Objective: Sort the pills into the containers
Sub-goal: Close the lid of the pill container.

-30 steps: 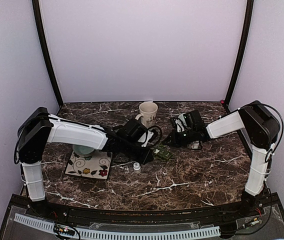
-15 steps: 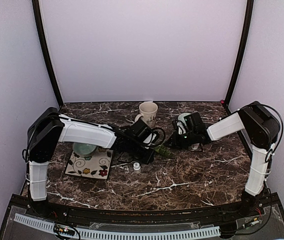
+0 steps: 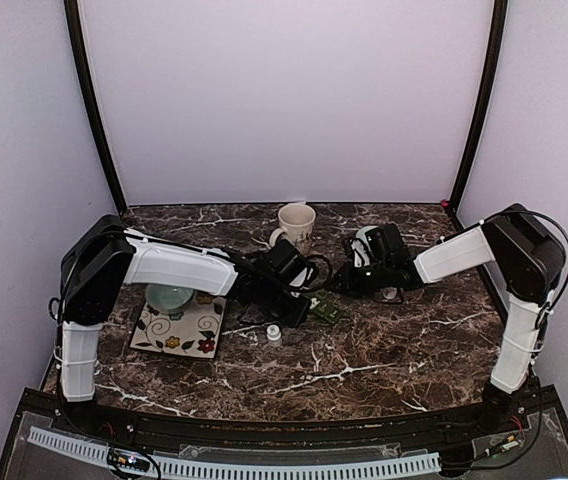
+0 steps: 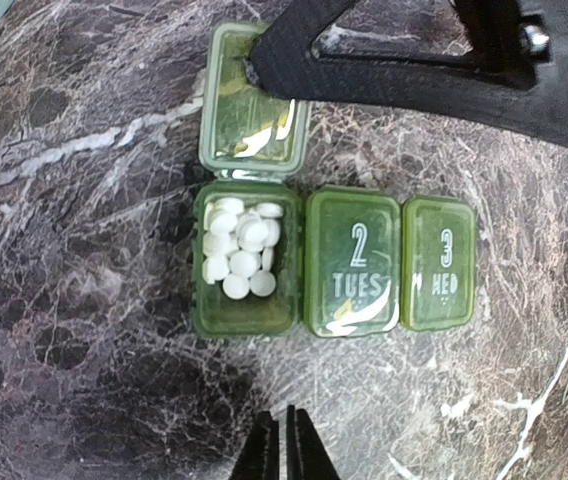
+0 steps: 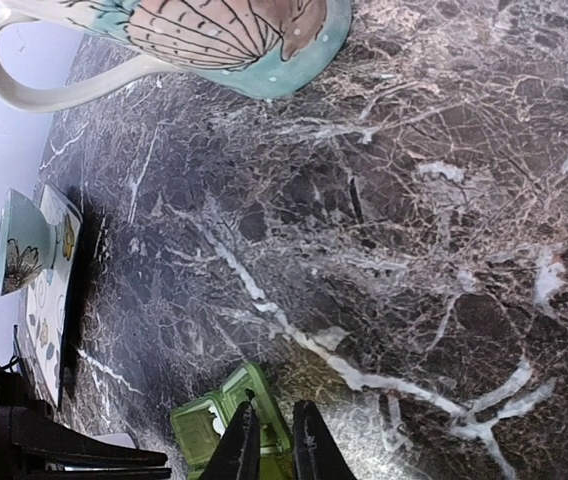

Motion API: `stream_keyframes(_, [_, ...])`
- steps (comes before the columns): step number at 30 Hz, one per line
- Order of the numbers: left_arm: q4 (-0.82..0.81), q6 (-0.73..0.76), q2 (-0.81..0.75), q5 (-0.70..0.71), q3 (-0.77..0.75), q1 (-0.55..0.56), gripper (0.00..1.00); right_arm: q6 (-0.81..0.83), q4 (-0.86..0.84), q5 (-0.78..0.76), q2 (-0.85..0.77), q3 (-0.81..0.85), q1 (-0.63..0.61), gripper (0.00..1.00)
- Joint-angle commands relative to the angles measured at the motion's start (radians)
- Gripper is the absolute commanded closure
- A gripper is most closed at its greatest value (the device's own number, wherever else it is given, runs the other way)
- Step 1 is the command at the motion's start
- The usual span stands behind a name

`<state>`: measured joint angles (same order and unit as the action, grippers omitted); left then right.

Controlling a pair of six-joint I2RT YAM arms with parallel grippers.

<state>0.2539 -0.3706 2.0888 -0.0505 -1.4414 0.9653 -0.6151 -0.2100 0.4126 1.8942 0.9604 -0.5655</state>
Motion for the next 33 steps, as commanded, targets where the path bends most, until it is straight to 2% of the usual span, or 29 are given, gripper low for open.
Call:
stream_keyframes(1, [0.031, -0.005, 0.003, 0.017, -0.028, -0.003, 0.95, 0.006, -0.035, -0.027, -0.036, -0.014, -0.018, 0.88])
stream_keyframes(8, [0.036, -0.008, 0.007, 0.026, -0.028, -0.012, 0.95, 0.023, -0.027, -0.036, -0.042, -0.016, -0.035, 0.85])
stream_keyframes(16, [0.037, -0.017, 0.008, 0.034, -0.027, -0.025, 0.95, 0.05, 0.002, -0.048, -0.063, -0.01, -0.047, 0.69])
stream_keyframes(33, [0.025, -0.027, 0.016, 0.018, -0.027, -0.028, 0.96, 0.105, 0.082, -0.11, -0.136, -0.028, -0.05, 0.63])
